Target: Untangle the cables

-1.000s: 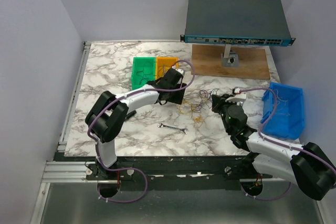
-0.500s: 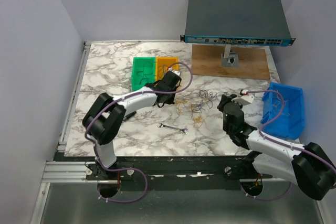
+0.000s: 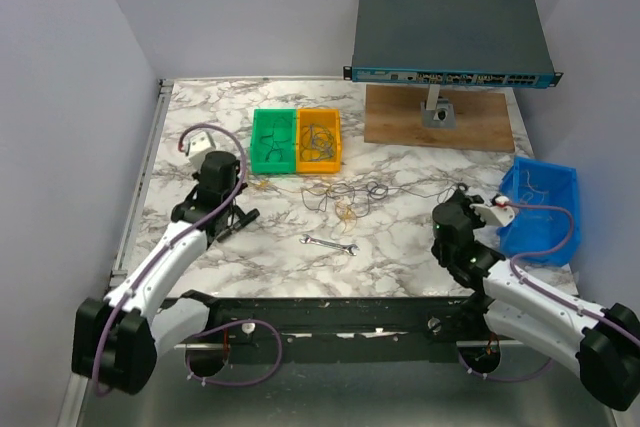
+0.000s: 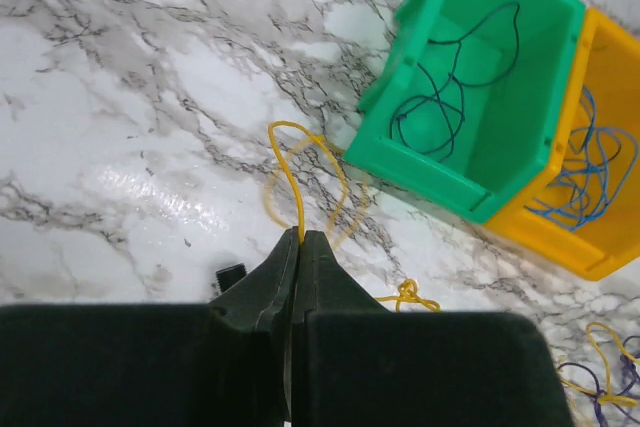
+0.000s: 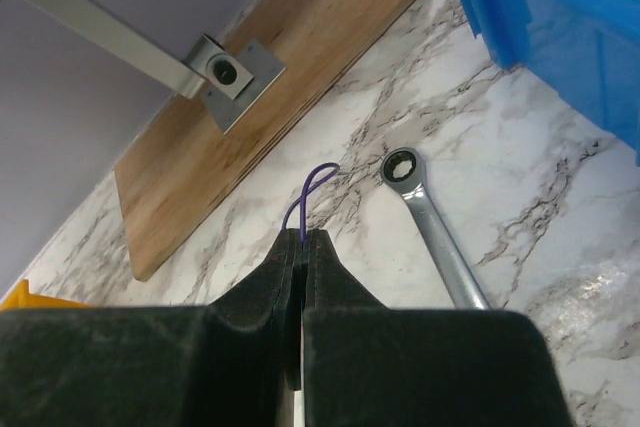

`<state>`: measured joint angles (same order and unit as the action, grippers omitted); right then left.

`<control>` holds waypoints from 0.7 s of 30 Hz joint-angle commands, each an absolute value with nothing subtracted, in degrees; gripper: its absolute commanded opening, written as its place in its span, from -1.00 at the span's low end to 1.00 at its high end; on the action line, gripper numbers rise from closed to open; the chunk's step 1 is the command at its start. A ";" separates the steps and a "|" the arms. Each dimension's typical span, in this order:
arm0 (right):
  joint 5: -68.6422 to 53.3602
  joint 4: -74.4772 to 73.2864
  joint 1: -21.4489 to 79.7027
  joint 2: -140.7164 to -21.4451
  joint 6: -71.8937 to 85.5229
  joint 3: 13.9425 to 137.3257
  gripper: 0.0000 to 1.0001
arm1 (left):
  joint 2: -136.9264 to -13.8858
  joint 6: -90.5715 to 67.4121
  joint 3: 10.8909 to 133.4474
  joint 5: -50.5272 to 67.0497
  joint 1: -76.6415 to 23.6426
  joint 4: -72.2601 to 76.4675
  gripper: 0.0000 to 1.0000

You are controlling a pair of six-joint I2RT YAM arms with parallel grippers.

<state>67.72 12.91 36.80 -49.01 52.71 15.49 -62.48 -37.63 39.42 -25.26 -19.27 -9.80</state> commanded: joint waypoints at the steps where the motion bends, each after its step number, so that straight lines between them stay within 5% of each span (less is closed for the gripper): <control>1: 72.11 9.04 36.81 -47.83 56.02 14.97 -0.99 | -53.59 -43.32 36.20 -24.06 -16.18 -11.34 -1.00; 6: 64.32 16.68 36.83 -50.68 44.95 15.86 -0.99 | -50.55 -39.82 40.31 -17.91 -16.26 -15.73 -1.00; 8: 48.26 28.30 36.82 -51.36 29.98 14.10 -0.95 | -49.04 -36.24 42.52 -13.23 -16.65 -15.85 -1.00; 9: 40.51 32.98 36.83 -51.57 25.37 12.94 -0.75 | -48.72 -35.51 44.13 -11.14 -16.96 -16.42 -1.00; 12: 20.90 42.80 36.83 -52.90 19.94 10.61 0.45 | -48.84 -33.15 48.55 -1.08 -18.20 -16.70 -1.00; 21: -12.18 49.80 38.00 -60.10 14.96 14.40 0.71 | -57.49 -26.57 63.55 17.22 -27.43 -21.58 -1.00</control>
<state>8.80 42.74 36.82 -58.94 20.16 12.05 -53.32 -32.08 56.80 6.90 -22.48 -16.64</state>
